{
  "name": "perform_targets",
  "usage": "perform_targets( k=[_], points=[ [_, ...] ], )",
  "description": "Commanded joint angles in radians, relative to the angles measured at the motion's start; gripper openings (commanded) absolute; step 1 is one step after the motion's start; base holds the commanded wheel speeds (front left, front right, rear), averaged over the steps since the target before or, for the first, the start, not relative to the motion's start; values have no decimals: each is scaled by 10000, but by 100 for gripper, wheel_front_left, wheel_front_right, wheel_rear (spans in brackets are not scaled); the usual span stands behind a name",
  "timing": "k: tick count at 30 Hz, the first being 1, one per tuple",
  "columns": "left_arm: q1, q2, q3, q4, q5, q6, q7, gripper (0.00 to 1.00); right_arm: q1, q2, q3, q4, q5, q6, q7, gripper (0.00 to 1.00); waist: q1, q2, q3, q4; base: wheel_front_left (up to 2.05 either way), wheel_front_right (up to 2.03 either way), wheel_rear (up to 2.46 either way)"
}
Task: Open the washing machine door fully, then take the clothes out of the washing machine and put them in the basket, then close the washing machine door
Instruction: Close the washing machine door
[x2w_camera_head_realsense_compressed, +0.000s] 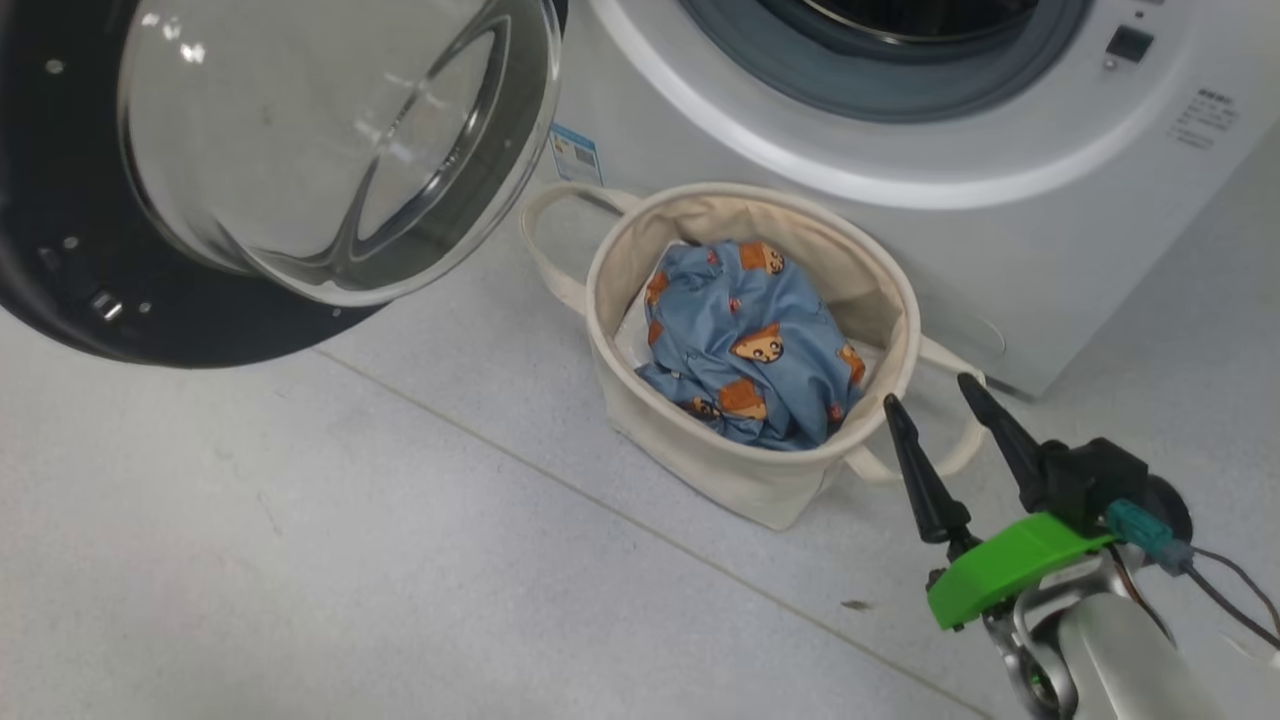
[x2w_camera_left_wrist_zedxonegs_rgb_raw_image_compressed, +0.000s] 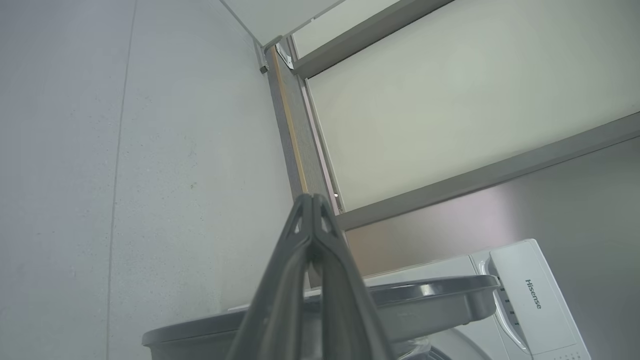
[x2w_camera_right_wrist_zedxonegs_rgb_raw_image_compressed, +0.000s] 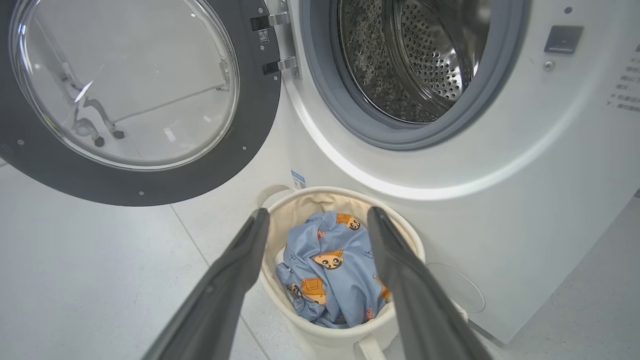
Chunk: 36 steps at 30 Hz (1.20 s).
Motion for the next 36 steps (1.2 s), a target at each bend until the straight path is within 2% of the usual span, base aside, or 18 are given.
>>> perform_targets(
  k=[1, 11, 27, 36],
  points=[
    [-349, 620, 112, -220, 102, -103, -32, 0, -254, -53, 150, -414, -65, 2, 30, 100, 0, 0, 184, -84, 0, 0, 0],
    [-1192, 178, -368, 156, 131, -146, -140, 0, -262, -196, 67, -940, -161, 2, 305, 100, 0, 0, 679, -339, 0, 0, 0],
    [-941, -87, -1167, -38, 135, -148, 302, 0, -168, -226, -30, -1230, -263, 2, 478, 100, 0, 0, 751, -529, 0, 0, 0],
    [-247, -225, -1837, -967, -100, -149, 1537, 0, -119, -86, -17, -1076, -204, 2, 346, 100, 0, 0, 507, -607, 0, 0, 0]
  ],
)
